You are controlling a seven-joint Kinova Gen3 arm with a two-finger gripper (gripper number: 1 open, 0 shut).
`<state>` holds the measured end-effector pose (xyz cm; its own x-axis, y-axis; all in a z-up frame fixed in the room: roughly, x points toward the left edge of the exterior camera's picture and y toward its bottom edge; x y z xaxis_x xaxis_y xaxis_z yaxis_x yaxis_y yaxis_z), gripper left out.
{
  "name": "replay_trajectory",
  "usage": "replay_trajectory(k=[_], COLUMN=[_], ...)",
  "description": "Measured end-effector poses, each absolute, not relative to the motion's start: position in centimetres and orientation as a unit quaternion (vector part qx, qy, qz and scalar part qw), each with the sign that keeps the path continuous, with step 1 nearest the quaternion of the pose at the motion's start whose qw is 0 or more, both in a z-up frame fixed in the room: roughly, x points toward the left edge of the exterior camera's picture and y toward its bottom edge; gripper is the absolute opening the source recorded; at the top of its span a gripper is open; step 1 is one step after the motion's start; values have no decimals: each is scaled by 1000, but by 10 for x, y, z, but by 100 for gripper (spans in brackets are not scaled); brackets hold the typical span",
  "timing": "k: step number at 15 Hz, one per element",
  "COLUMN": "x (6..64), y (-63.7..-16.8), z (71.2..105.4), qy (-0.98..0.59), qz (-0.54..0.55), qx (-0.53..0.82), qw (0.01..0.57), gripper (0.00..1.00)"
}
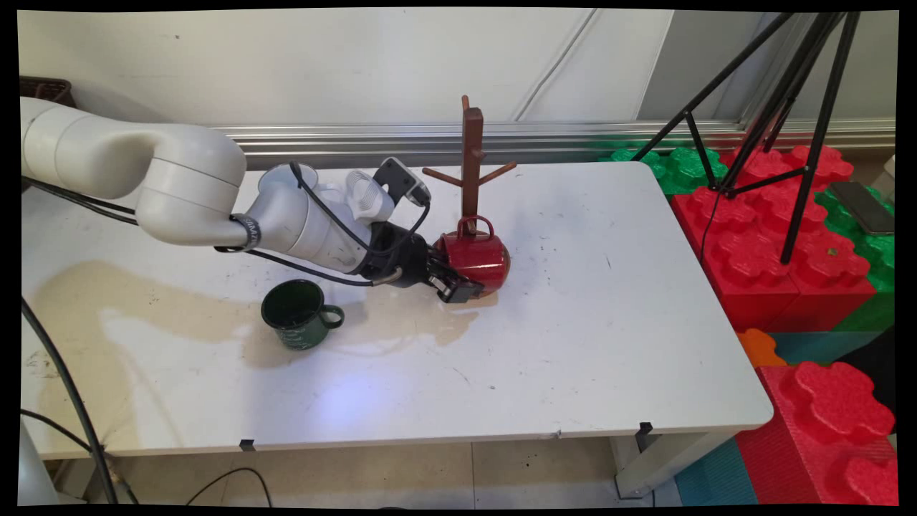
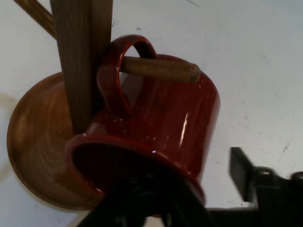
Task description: Pick up the red mug from the rack, then place the picked object on the table
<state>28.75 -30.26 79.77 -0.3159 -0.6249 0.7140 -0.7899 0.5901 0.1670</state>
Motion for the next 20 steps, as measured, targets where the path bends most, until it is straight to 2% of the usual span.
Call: replay_trajectory(k=[10,20], x=[296,297], y=[-289,-259], z=[802,828], qy=[-795,-794], qz=[100,80], qx=[441,421], qw=[405,431], gripper=[0,0])
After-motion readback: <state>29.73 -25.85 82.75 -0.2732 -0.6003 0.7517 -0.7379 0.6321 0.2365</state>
